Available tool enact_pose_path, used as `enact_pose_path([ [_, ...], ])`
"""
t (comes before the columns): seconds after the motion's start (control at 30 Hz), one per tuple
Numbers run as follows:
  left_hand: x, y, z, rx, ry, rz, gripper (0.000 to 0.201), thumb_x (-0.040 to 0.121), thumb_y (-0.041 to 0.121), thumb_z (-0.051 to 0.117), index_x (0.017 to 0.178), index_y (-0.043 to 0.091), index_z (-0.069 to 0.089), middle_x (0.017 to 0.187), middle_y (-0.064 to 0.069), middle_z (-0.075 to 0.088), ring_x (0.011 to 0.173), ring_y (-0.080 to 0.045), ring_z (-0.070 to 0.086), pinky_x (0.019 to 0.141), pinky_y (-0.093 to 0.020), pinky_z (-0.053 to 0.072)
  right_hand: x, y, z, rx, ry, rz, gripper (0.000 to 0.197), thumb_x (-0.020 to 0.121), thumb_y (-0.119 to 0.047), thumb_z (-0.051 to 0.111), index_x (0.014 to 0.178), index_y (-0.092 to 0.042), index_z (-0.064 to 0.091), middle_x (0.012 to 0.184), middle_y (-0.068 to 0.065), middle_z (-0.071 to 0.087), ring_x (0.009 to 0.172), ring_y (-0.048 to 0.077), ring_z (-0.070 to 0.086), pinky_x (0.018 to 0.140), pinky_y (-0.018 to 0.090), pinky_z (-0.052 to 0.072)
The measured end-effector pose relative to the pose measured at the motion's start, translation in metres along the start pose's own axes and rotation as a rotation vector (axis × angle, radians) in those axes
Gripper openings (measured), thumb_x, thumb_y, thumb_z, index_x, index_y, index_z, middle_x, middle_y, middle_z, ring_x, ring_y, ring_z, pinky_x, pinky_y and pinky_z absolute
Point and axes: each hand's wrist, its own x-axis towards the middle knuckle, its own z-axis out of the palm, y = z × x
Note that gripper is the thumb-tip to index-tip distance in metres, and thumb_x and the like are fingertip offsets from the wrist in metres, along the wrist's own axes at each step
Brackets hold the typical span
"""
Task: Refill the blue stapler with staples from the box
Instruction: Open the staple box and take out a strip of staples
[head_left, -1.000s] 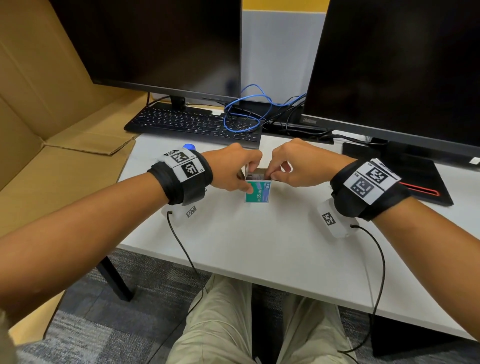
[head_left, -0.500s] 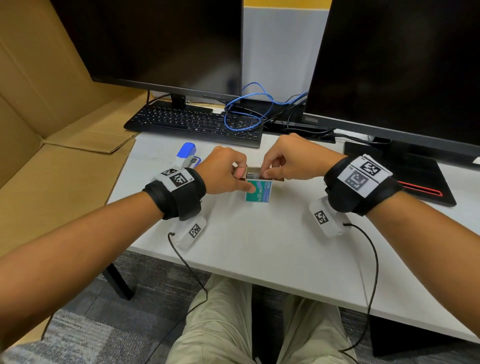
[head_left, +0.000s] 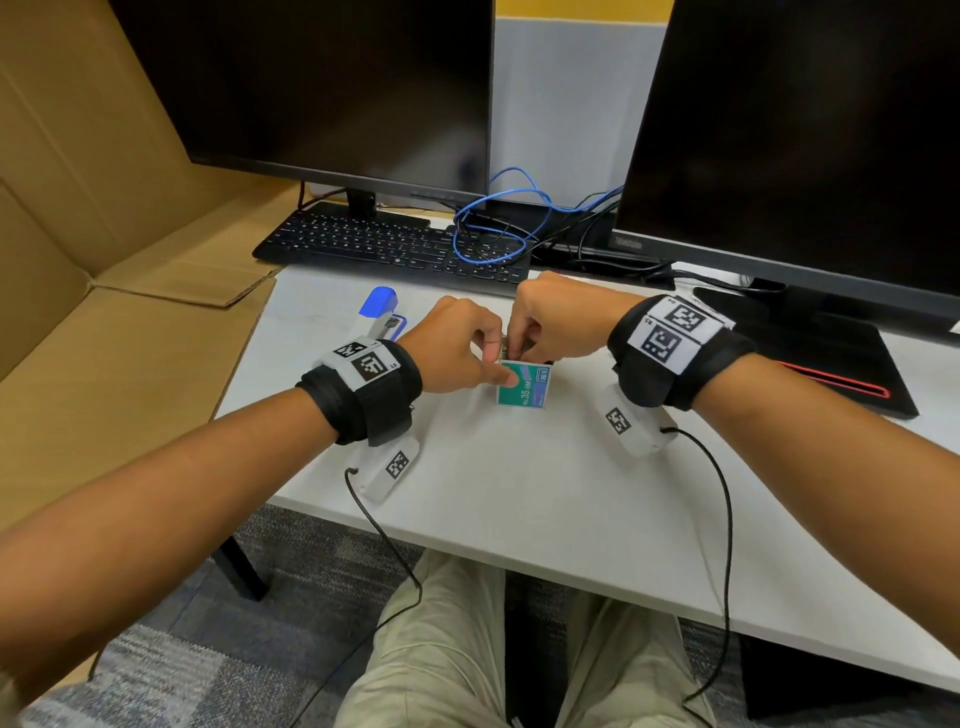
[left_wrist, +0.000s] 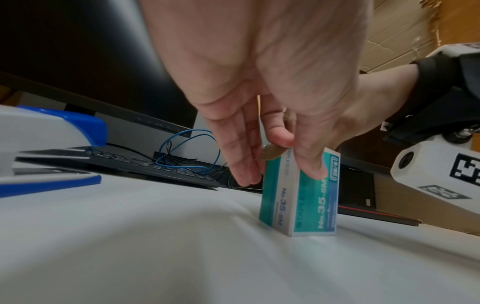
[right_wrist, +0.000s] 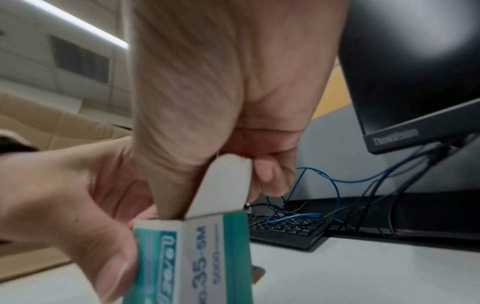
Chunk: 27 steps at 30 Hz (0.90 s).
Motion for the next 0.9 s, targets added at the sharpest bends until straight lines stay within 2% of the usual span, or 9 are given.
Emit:
enact_pose_path([
  [0.07, 0.000, -0.001, 0.000, -0.004, 0.007, 0.003, 0.033, 0.069, 0.028, 0.085, 0.059, 0.016, 0.056, 0.079, -0.003, 0.070, 0.082, -0.017, 0.069, 0.073, -0.037, 0.060, -0.003, 0.005, 0.000, 0.052, 0.034, 0.015, 0.010, 0.083, -0.018, 0.070, 0.087, -0.020, 0.080, 0.065, -0.010, 0.068, 0.054, 0.006, 0.053, 0.053, 0.008, 0.038],
  [0.1, 0.001, -0.002, 0.000, -0.006, 0.011, 0.003, 0.035, 0.068, 0.029, 0.085, 0.058, 0.018, 0.054, 0.080, -0.004, 0.071, 0.081, -0.018, 0.069, 0.073, -0.037, 0.060, -0.005, 0.007, 0.000, 0.084, 0.052, 0.029, 0.008, 0.083, -0.021, 0.072, 0.086, -0.021, 0.079, 0.065, -0.011, 0.066, 0.056, 0.006, 0.054, 0.053, 0.009, 0.037],
  [0.23, 0.002, -0.003, 0.001, -0.012, 0.017, -0.003, 0.034, 0.067, 0.031, 0.085, 0.060, 0.015, 0.056, 0.075, 0.002, 0.067, 0.077, -0.016, 0.066, 0.068, -0.030, 0.058, -0.014, 0.017, -0.002, 0.270, 0.109, 0.075, 0.010, 0.080, -0.029, 0.078, 0.085, -0.021, 0.078, 0.079, -0.008, 0.074, 0.064, 0.004, 0.062, 0.061, 0.017, 0.050],
  [0.37, 0.002, -0.006, 0.003, -0.005, 0.024, -0.005, 0.035, 0.067, 0.032, 0.085, 0.061, 0.014, 0.056, 0.069, 0.011, 0.060, 0.073, -0.012, 0.062, 0.068, -0.031, 0.057, -0.022, 0.021, -0.002, 0.496, 0.182, 0.083, 0.010, 0.083, -0.018, 0.076, 0.092, -0.013, 0.075, 0.081, -0.001, 0.075, 0.070, 0.010, 0.072, 0.070, 0.029, 0.061],
  [0.53, 0.002, -0.007, 0.003, 0.000, 0.007, 0.013, 0.037, 0.068, 0.033, 0.084, 0.058, 0.019, 0.052, 0.079, 0.001, 0.066, 0.087, -0.018, 0.068, 0.072, -0.035, 0.059, -0.027, 0.022, 0.000, 0.598, 0.339, 0.095, 0.034, 0.089, -0.010, 0.066, 0.123, -0.016, 0.065, 0.082, 0.003, 0.077, 0.076, 0.006, 0.072, 0.076, 0.021, 0.057],
  [0.63, 0.001, -0.006, 0.003, 0.005, 0.004, 0.023, 0.038, 0.069, 0.034, 0.084, 0.057, 0.021, 0.051, 0.080, 0.000, 0.066, 0.088, -0.019, 0.068, 0.067, -0.031, 0.058, -0.032, 0.019, -0.001, 0.694, 0.425, 0.094, 0.033, 0.092, -0.002, 0.056, 0.120, -0.015, 0.066, 0.081, 0.009, 0.074, 0.081, 0.014, 0.074, 0.071, 0.030, 0.060],
  [0.7, -0.001, -0.005, 0.002, 0.007, -0.001, 0.030, 0.037, 0.070, 0.034, 0.083, 0.058, 0.020, 0.051, 0.081, 0.000, 0.067, 0.089, -0.019, 0.068, 0.067, -0.032, 0.059, -0.033, 0.019, -0.002, 0.796, 0.506, 0.118, 0.031, 0.091, 0.004, 0.054, 0.115, -0.011, 0.067, 0.085, 0.013, 0.070, 0.076, 0.018, 0.074, 0.064, 0.033, 0.058],
  [0.83, -0.002, -0.004, -0.002, 0.016, -0.010, 0.037, 0.036, 0.072, 0.034, 0.082, 0.061, 0.016, 0.052, 0.084, -0.003, 0.071, 0.092, -0.017, 0.069, 0.070, -0.037, 0.061, -0.033, 0.025, -0.009, 0.992, 0.602, 0.209, 0.029, 0.093, 0.003, 0.043, 0.107, -0.009, 0.065, 0.078, 0.009, 0.061, 0.059, 0.014, 0.052, 0.052, 0.028, 0.041],
  [0.9, -0.003, -0.001, -0.003, 0.016, 0.008, 0.030, 0.039, 0.068, 0.037, 0.084, 0.062, 0.018, 0.050, 0.085, -0.002, 0.071, 0.088, -0.017, 0.068, 0.070, -0.038, 0.060, -0.036, 0.025, -0.009, 0.906, 0.563, 0.277, 0.025, 0.093, -0.003, 0.042, 0.103, -0.012, 0.064, 0.070, 0.001, 0.052, 0.059, 0.011, 0.042, 0.053, 0.025, 0.034],
])
